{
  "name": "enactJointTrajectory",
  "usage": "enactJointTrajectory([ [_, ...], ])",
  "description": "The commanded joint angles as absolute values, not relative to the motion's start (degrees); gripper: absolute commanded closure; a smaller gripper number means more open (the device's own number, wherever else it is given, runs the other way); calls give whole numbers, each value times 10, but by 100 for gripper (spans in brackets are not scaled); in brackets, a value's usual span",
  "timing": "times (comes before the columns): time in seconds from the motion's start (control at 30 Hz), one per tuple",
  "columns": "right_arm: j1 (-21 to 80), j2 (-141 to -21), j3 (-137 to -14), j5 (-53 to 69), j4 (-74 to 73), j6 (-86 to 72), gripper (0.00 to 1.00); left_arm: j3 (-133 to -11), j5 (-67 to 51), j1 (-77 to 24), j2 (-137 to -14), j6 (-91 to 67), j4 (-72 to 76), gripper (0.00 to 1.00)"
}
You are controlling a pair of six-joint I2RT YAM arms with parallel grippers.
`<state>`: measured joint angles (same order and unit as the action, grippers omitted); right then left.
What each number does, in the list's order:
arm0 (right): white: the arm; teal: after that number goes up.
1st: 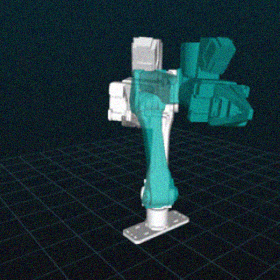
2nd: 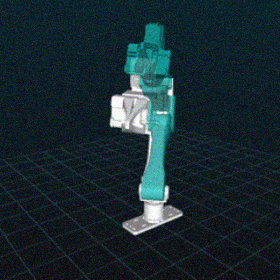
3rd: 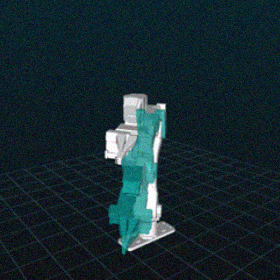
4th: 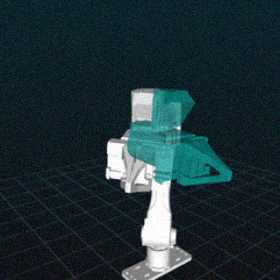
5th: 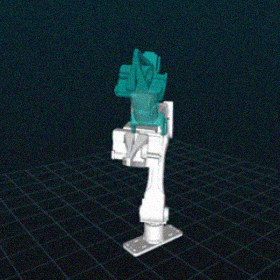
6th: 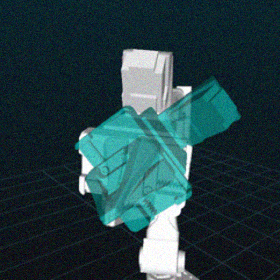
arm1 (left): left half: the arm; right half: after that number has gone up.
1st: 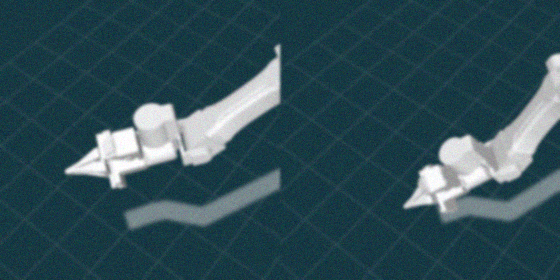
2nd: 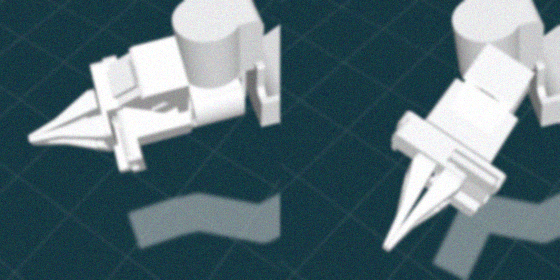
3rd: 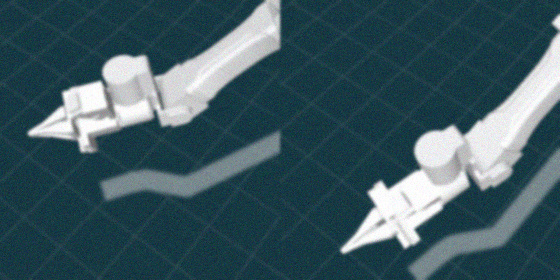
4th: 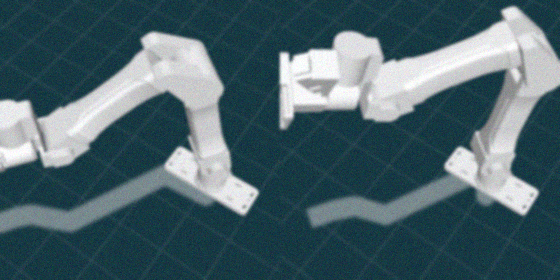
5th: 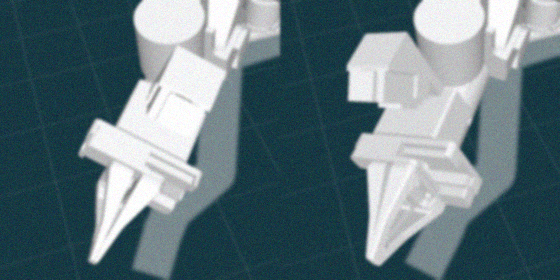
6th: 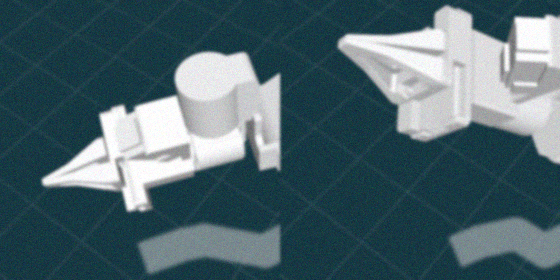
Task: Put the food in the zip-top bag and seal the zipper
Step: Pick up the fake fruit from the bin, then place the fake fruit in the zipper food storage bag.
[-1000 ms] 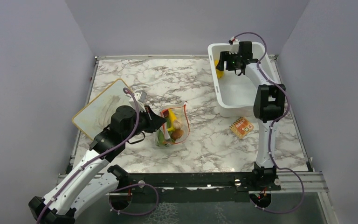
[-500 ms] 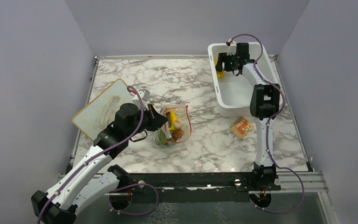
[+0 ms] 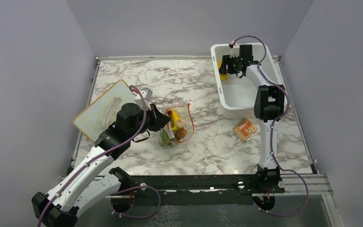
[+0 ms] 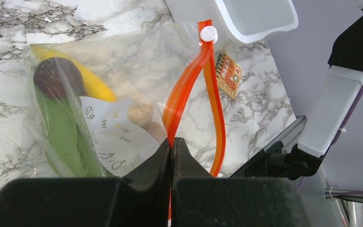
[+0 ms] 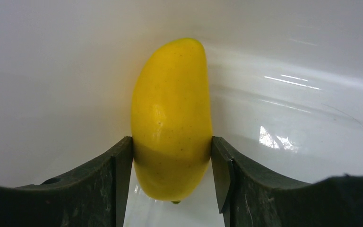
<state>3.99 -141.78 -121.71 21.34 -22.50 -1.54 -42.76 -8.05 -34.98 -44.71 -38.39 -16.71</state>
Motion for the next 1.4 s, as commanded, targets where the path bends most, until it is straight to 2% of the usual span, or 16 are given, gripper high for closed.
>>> enactJointTrajectory([
  [0.0,36,-1352,-1185,201,-214,-2,50,-462,-74,-350,-455,-363,-147,100],
  [0.5,37,-1123,-995,177,-199,-10,54,-465,-46,-350,-479,-344,-135,100],
  [0.83,92,-893,-825,163,-177,-54,54,-470,-48,-350,-494,-362,-144,100],
  [1.0,137,-766,-696,197,-119,-115,55,-477,-65,-350,-498,-360,-145,100],
  [1.37,234,-650,-623,307,-165,-254,58,-474,-61,-350,-476,-371,-150,100],
])
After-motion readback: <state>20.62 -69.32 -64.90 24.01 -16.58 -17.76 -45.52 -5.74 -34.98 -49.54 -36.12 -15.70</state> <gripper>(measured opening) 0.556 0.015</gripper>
